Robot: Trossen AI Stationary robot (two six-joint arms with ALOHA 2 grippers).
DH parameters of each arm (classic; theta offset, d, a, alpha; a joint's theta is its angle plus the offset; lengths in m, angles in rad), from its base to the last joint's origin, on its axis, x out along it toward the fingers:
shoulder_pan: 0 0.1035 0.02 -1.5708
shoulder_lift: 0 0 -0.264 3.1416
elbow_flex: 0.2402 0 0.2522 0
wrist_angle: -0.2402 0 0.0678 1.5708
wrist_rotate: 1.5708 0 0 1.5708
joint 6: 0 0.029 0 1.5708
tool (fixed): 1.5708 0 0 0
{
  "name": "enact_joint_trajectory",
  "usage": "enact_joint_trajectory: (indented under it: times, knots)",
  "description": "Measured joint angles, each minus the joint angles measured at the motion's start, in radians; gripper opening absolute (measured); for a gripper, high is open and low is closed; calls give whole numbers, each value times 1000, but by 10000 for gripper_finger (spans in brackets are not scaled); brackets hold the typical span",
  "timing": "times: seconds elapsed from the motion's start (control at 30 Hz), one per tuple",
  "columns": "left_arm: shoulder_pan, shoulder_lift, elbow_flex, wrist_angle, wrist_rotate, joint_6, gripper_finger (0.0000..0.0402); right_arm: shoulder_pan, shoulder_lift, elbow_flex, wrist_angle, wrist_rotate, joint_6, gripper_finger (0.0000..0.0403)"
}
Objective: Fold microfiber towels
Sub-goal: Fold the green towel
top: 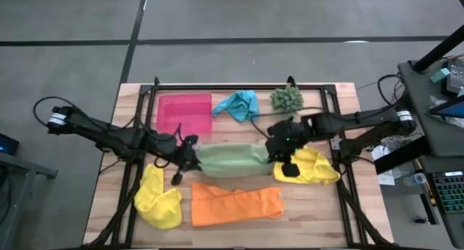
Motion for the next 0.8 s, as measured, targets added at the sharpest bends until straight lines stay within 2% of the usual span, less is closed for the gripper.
enact_joint_trajectory:
  times: [0.1,0.23,0.43,0.8]
  knots:
    - [-37,51,0,-1,37,-145,0,35,0,-85,102,-62,68,9]
    - [-85,129,-2,16,82,-252,0,77,0,-172,225,-124,153,8]
    - [-112,240,-1,17,105,-439,0,116,7,-262,375,-127,283,8]
    - [-100,346,-2,16,90,-446,49,94,126,-333,382,185,308,9]
